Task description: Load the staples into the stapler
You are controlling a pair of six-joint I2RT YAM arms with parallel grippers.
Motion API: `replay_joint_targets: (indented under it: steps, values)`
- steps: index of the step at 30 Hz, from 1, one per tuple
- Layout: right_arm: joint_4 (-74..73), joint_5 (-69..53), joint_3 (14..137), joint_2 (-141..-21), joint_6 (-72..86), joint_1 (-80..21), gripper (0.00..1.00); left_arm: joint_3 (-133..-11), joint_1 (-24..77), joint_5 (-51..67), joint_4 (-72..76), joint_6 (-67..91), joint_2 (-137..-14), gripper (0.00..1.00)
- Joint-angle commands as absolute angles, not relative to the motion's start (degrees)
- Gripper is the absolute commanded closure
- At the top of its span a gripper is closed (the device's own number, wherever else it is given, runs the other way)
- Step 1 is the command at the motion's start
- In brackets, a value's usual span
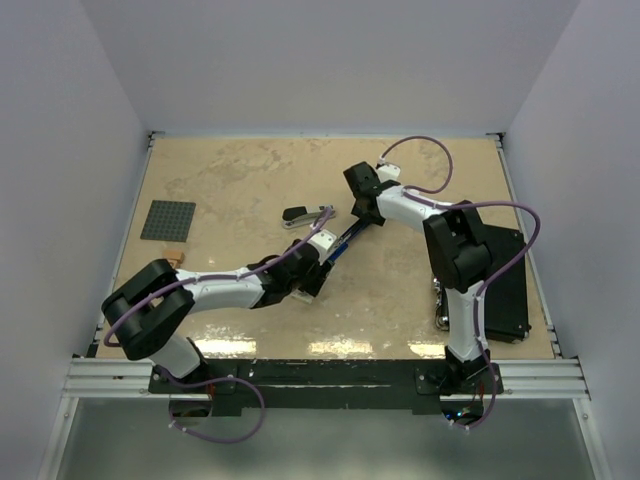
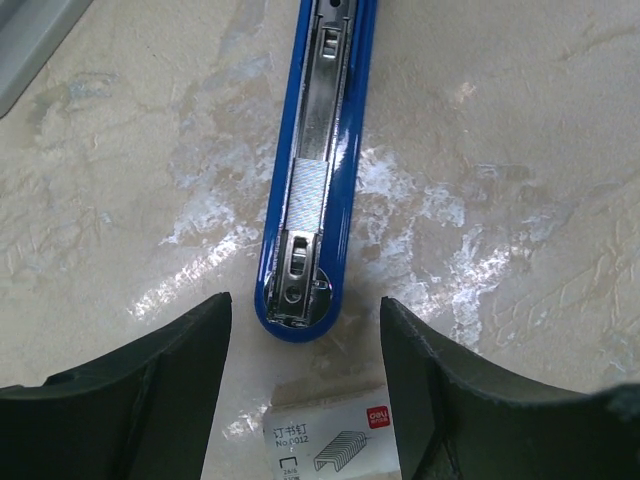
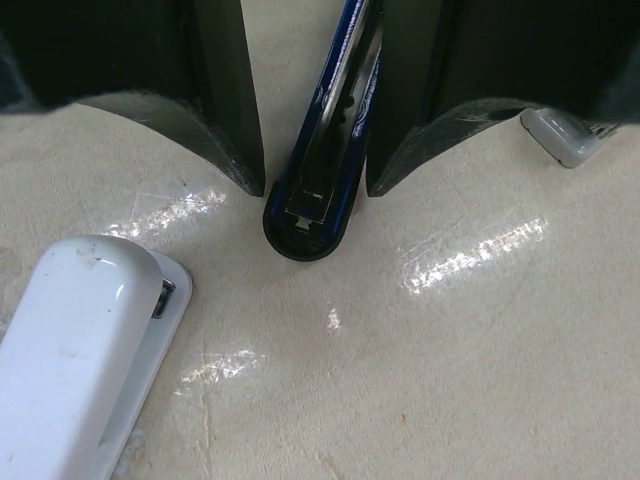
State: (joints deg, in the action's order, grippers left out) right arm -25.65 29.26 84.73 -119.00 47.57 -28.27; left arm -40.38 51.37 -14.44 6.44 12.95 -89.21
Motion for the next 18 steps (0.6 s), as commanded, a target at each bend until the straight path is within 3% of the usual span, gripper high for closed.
replay_joint_targets:
  steps: [1, 7, 10, 15, 18]
  values:
    - [-23.29, 31.64, 85.17, -119.44, 48.78, -28.04, 0.53, -41.31, 50.45, -17.05, 9.49, 14.76, -90.0, 0.35]
    - [-21.97, 31.64, 84.55, -119.44, 46.94, -27.77, 0.61, -42.27, 50.1, -14.51, 11.42, 14.15, -92.11, 0.37]
    - [-21.71, 31.64, 84.38, -119.18, 46.5, -27.77, 0.66, -43.06, 50.18, -13.1, 12.57, 13.8, -93.34, 0.48]
    - [-22.32, 31.73, 84.29, -118.22, 46.67, -27.77, 0.86, -44.82, 50.1, -12.31, 12.57, 13.71, -95.27, 0.76]
    - [-23.2, 32.17, 83.94, -116.72, 46.67, -27.77, 0.91, -45.79, 50.19, -11.95, 12.48, 14.06, -95.89, 0.94]
